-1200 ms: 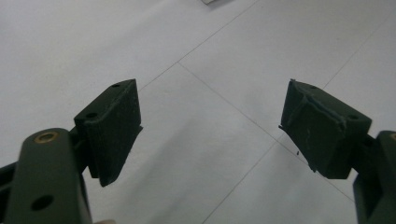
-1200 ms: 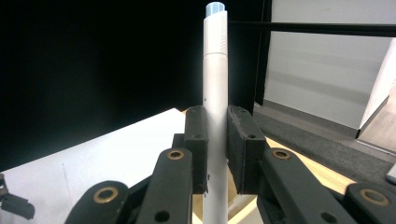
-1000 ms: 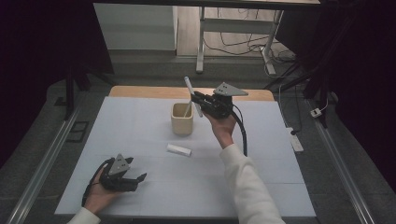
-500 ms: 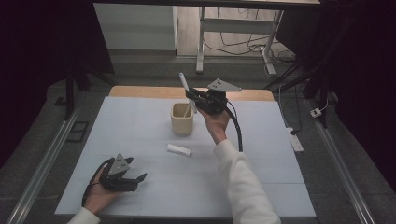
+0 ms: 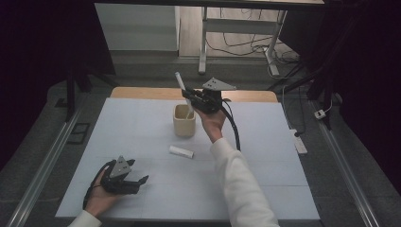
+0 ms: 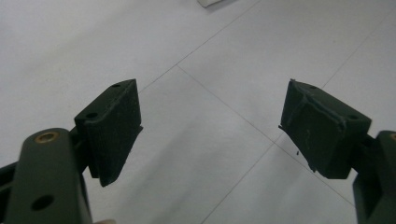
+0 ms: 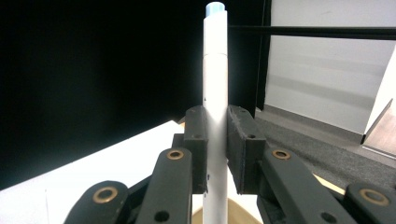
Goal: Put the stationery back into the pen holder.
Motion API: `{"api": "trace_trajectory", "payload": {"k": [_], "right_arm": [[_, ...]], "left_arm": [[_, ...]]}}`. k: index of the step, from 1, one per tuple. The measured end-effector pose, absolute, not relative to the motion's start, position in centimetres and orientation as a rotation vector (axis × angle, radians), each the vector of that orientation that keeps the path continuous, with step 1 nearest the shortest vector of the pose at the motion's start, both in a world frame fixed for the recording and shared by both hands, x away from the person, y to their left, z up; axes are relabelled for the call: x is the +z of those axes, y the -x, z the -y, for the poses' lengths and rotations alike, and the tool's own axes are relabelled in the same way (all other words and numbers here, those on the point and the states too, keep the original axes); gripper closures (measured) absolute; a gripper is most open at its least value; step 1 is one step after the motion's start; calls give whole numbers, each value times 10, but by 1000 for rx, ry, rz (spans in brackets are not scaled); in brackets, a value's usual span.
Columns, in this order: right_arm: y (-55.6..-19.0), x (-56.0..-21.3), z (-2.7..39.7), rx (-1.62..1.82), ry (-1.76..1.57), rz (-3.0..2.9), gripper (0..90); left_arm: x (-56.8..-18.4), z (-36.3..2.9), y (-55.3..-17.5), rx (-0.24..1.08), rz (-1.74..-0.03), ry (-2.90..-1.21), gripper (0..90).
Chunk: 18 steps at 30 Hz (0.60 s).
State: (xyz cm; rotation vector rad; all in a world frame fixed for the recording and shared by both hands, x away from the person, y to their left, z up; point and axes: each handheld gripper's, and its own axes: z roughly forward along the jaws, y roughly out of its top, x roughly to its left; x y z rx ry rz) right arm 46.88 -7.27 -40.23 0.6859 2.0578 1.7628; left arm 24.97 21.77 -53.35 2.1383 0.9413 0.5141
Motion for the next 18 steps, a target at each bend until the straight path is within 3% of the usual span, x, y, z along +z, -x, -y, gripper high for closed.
{"api": "trace_trajectory", "payload": {"k": [18], "right_arm": [[-488,-436,53,1760,-734,-2048,778]], "left_arm": [[-534,-219,-251,516,-942,-2142,204]]}}
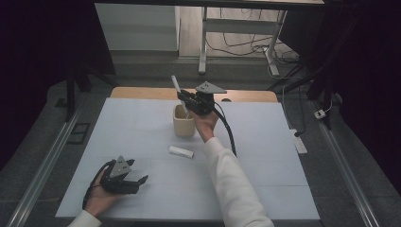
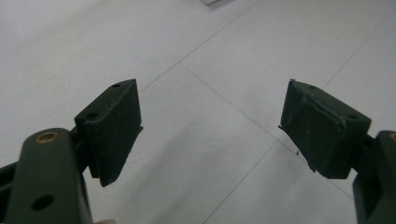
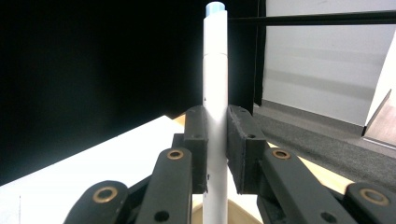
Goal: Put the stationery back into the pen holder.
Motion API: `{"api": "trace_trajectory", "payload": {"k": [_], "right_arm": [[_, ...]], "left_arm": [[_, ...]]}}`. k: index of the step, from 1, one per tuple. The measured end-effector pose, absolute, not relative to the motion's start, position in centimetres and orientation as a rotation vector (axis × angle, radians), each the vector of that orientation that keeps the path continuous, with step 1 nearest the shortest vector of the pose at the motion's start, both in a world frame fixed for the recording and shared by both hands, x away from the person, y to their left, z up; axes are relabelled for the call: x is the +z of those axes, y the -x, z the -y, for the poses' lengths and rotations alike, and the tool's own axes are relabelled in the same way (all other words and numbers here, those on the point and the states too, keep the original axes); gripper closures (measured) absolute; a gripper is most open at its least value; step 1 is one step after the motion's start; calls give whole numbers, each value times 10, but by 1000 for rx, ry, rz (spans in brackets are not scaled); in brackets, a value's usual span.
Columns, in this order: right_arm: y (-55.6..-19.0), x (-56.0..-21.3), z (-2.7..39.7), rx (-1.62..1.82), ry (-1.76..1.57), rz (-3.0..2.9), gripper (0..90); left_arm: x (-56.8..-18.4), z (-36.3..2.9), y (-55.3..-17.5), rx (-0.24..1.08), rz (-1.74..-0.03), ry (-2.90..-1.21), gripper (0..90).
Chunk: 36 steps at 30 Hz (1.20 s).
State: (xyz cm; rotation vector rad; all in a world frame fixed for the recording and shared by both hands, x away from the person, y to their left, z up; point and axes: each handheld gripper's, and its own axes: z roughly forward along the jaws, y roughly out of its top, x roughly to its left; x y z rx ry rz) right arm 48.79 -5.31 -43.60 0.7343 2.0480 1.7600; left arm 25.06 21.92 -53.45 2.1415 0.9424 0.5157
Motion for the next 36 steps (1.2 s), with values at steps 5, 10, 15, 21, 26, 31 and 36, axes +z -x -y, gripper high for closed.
{"api": "trace_trajectory", "payload": {"k": [5,10,15,21,26,31,36], "right_arm": [[-489,-439,54,1748,-733,-2044,774],[-487,-447,57,1703,-767,-2047,609],[-485,-447,65,1698,-784,-2033,524],[-483,-442,71,1689,-795,-2059,527],[-481,-440,74,1662,-781,-2092,535],[-479,-440,77,1644,-767,-2109,539],[-476,-441,78,1631,-757,-2128,539]], "left_arm": [[-534,-219,-250,516,-941,-2143,204],[-534,-219,-250,518,-939,-2146,204],[-535,-219,-251,514,-936,-2152,204],[-535,-218,-251,520,-939,-2149,204],[-534,-218,-250,523,-939,-2151,204],[-535,-218,-251,521,-938,-2152,205],[-535,-219,-251,521,-938,-2151,205]]}}
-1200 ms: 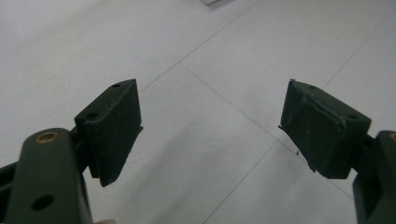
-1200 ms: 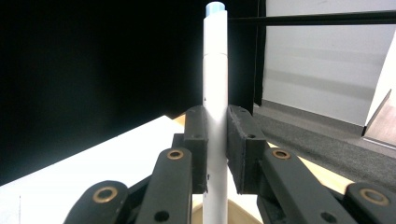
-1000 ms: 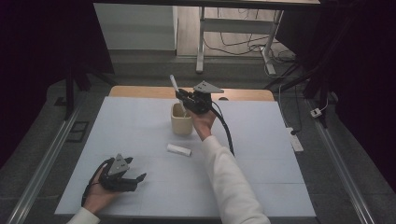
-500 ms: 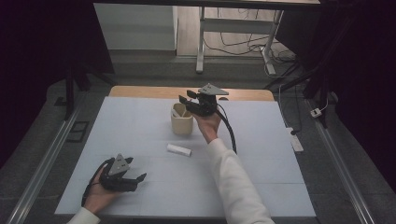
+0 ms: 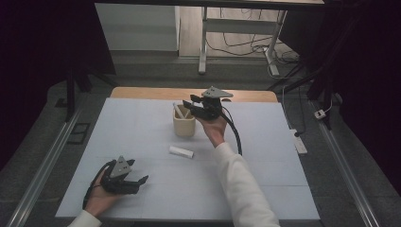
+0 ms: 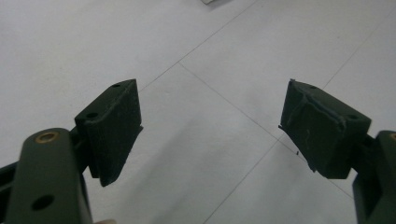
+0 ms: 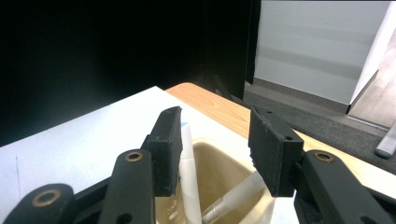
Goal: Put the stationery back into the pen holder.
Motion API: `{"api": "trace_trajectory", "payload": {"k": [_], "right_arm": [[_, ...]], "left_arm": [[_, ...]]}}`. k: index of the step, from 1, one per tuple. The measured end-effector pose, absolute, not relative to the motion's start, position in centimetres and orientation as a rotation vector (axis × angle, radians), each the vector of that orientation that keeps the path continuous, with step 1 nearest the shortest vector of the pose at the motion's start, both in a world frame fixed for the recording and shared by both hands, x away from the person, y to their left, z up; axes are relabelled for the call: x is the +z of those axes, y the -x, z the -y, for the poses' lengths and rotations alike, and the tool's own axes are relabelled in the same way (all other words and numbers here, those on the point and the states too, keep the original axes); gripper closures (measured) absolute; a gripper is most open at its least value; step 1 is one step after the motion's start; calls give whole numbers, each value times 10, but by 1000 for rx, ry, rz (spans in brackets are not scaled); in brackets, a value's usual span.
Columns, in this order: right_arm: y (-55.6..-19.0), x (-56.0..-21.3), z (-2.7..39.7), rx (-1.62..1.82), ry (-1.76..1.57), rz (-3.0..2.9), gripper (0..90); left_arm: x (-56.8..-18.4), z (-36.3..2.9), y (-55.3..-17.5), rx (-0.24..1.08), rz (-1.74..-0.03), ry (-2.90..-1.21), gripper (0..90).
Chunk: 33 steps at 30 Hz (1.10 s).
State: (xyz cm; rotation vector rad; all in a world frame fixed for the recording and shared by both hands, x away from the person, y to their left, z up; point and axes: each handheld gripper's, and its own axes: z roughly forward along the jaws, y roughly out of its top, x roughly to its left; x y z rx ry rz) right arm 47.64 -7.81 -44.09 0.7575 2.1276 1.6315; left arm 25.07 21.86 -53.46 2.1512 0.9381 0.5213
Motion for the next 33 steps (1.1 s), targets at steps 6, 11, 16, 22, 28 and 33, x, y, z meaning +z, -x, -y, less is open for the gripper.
{"api": "trace_trajectory", "payload": {"k": [6,11,16,22,28,33], "right_arm": [[-471,-441,82,1599,-746,-2149,539],[-466,-440,88,1569,-729,-2170,538],[-461,-440,91,1540,-718,-2203,534],[-453,-442,94,1518,-691,-2243,531],[-444,-443,97,1484,-649,-2283,527],[-437,-444,101,1471,-622,-2331,520]], "left_arm": [[-534,-219,-251,522,-941,-2147,204],[-535,-219,-251,522,-942,-2148,204],[-534,-218,-251,523,-940,-2151,204],[-535,-218,-251,522,-940,-2154,204],[-535,-218,-251,524,-940,-2155,204],[-535,-218,-251,528,-939,-2162,204]]}}
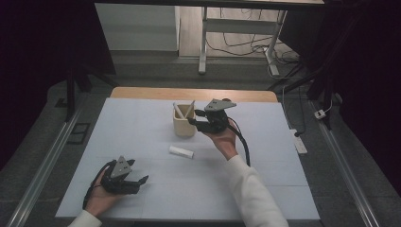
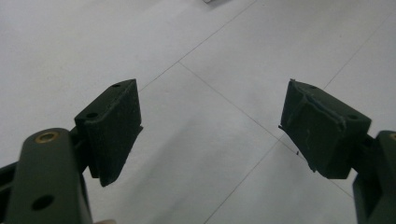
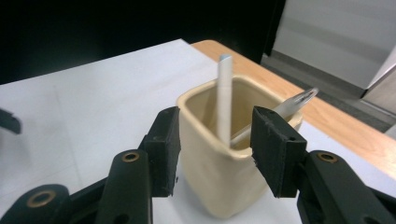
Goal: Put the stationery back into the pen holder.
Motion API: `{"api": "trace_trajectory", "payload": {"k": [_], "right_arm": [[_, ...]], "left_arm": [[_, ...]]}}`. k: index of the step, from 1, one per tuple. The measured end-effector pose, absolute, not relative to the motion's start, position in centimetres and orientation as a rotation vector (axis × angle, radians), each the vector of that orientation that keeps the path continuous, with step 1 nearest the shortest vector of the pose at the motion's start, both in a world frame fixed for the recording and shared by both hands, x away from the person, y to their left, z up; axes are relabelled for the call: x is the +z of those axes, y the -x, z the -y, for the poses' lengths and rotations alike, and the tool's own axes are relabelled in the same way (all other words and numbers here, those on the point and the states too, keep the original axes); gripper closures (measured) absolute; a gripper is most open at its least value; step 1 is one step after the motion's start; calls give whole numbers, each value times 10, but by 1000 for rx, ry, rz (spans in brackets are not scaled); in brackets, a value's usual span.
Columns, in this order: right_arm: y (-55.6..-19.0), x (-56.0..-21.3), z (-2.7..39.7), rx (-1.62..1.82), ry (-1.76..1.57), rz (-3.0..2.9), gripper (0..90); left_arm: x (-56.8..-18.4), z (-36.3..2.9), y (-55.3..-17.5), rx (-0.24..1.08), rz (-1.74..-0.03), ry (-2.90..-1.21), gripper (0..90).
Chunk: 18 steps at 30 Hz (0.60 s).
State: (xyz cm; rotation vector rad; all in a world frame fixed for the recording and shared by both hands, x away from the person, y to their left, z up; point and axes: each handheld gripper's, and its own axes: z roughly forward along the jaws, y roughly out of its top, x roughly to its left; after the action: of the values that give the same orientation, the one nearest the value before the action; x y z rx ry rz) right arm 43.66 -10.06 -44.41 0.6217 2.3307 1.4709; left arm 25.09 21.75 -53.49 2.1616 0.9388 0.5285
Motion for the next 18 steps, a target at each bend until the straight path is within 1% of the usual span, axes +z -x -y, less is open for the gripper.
{"api": "trace_trajectory", "payload": {"k": [18], "right_arm": [[-419,-455,108,1376,-575,-2454,500]], "left_arm": [[-535,-216,-251,530,-937,-2163,204]]}}
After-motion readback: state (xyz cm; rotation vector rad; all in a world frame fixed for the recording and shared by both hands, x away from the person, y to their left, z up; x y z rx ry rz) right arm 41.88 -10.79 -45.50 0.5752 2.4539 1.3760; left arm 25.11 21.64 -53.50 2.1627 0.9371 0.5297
